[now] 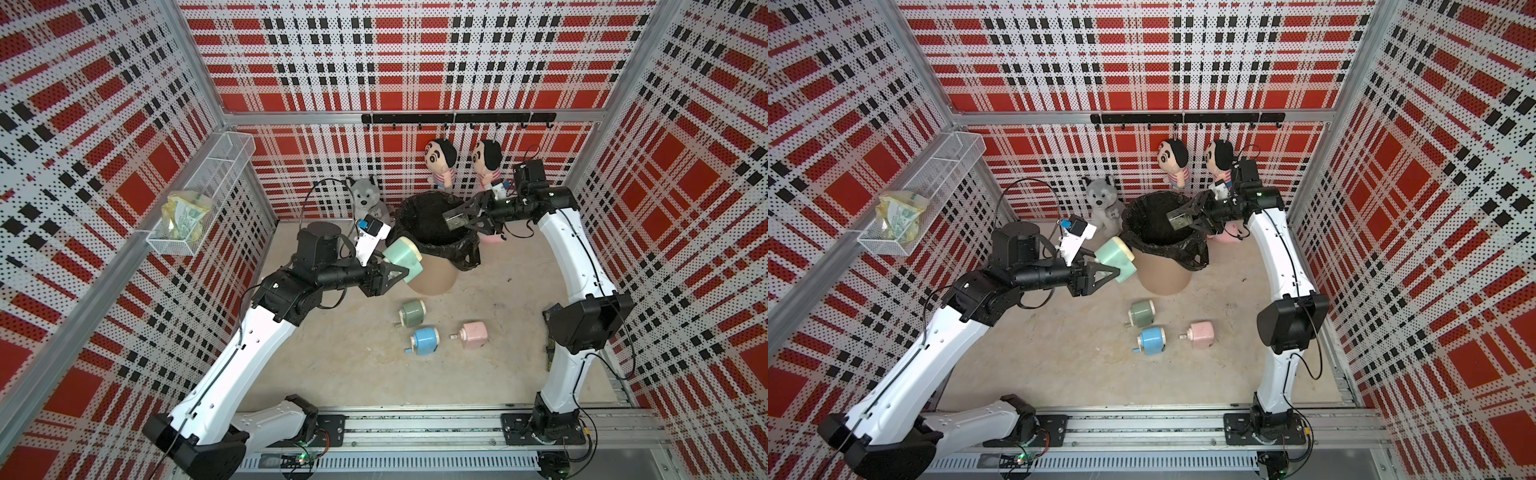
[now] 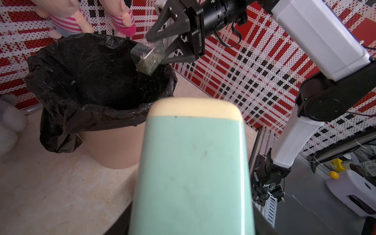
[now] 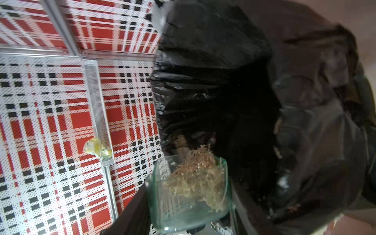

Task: Take out the pencil sharpener tray and clean the shavings
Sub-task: Pour the shavings into the trash bin.

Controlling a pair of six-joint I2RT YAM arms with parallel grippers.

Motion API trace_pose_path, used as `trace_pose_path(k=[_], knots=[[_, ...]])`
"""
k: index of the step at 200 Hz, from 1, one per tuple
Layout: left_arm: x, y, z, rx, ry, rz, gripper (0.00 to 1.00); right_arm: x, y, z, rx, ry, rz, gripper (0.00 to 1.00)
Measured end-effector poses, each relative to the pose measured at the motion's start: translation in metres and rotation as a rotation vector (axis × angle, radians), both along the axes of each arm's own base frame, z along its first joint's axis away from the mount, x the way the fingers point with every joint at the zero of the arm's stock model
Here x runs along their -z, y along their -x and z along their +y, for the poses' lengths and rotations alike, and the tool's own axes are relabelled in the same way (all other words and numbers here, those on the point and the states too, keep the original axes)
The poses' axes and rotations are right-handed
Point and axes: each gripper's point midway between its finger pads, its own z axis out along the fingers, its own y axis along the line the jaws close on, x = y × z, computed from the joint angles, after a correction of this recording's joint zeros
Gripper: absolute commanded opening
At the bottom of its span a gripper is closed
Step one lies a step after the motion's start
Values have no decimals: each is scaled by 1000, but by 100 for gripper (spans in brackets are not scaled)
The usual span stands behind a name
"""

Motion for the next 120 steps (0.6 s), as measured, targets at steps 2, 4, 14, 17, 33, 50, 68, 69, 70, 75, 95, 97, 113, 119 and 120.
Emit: trace_pose_path(k=[2,4,14,17,33,50,68,69,70,75,95,97,113,119,120], knots=[[0,0,0,0,1,-1,49,3,0,0,1,0,11,48],[0,0,0,0,1,-2,49,4,0,0,0,1,18,48],[-1,0,0,0,3,-2,49,8,0,0,-1,5,42,48],[-1,0,0,1,4,-2,49,9,0,0,-4,8,46,48],[-2,1,0,3,5,-3,49,2,-4,-1,-5,16,45,48],[-2,1,0,3,6,-4,49,-12,-9,-1,-6,11,17,48],[-3,1,0,3,7,-6,49,-21,-9,-4,-2,2,4,48],[-3,1,0,3,7,-6,49,-22,-9,-4,-2,1,5,48],[-3,1,0,3,8,-6,49,-22,-9,-4,-1,0,6,48],[-3,2,0,3,8,-7,49,-22,-9,-4,-1,-4,11,48],[-3,2,0,3,9,-9,49,-17,-9,-4,6,-19,43,48],[-3,2,1,2,9,-9,49,-15,-9,-4,6,-19,48,48],[-3,2,1,2,9,-9,49,-4,-8,-4,11,-12,89,47],[-3,2,1,2,9,-9,49,-1,-7,-5,12,-7,100,48],[-3,2,1,2,9,-9,49,-1,-6,-5,12,-6,104,48]])
